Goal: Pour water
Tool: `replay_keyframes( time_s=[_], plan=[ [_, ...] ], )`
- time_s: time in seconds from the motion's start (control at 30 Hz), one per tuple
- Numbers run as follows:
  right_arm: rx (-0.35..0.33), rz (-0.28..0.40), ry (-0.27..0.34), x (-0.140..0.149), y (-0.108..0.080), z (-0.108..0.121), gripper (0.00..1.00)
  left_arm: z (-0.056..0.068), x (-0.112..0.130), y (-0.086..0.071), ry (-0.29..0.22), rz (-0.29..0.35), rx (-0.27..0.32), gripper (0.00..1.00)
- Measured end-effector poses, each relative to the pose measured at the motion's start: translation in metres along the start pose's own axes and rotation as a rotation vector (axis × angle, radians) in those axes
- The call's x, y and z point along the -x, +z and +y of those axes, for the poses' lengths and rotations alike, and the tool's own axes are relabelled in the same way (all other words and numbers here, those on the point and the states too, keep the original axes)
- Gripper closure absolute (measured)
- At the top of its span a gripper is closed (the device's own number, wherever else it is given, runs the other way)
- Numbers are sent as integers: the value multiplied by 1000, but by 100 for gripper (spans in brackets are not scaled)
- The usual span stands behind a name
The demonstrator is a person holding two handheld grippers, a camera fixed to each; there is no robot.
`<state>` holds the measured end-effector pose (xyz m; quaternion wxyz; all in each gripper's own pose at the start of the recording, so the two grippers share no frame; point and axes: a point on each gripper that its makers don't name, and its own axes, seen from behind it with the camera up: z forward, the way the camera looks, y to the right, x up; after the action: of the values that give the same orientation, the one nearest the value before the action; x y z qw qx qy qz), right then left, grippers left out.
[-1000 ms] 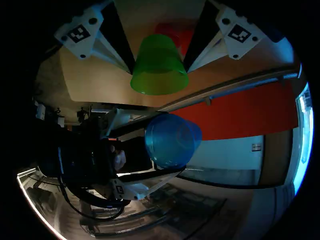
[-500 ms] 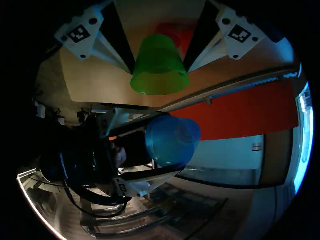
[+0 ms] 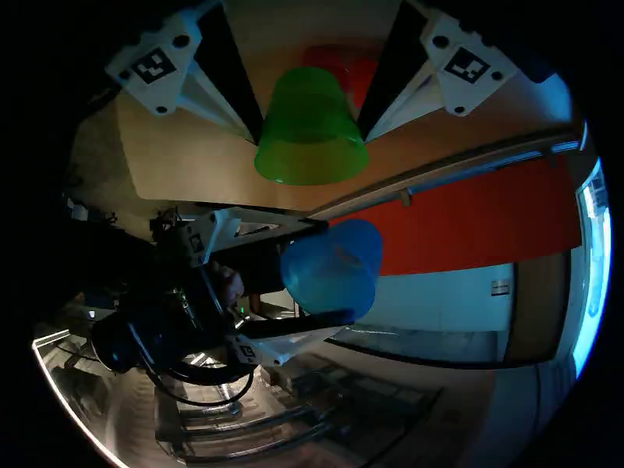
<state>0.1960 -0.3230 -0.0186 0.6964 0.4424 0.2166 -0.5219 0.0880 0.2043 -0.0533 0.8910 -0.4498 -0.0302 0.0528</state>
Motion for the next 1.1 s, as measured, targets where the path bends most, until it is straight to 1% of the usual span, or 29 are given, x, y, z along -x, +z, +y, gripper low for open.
replay_keyframes(
  time_s=[0.13, 0.4, 0.57, 0.83, 1.1],
  plan=[
    [22, -16, 83, 9, -2, -1, 8, -2, 0, -1, 0, -2, -5, 18],
    [61, -41, 291, 21, -4, 0, 8, -5, 0, -3, -2, -8, -13, 18],
    [57, -68, 411, 28, -4, -4, 8, -7, -1, -6, 0, -9, -21, 18],
    [57, -99, 587, 41, -5, -5, 8, -11, -1, -8, -1, -12, -29, 18],
    [39, -129, 790, 52, -10, -16, 8, -12, -1, -10, -3, -13, -29, 17]
  ],
)
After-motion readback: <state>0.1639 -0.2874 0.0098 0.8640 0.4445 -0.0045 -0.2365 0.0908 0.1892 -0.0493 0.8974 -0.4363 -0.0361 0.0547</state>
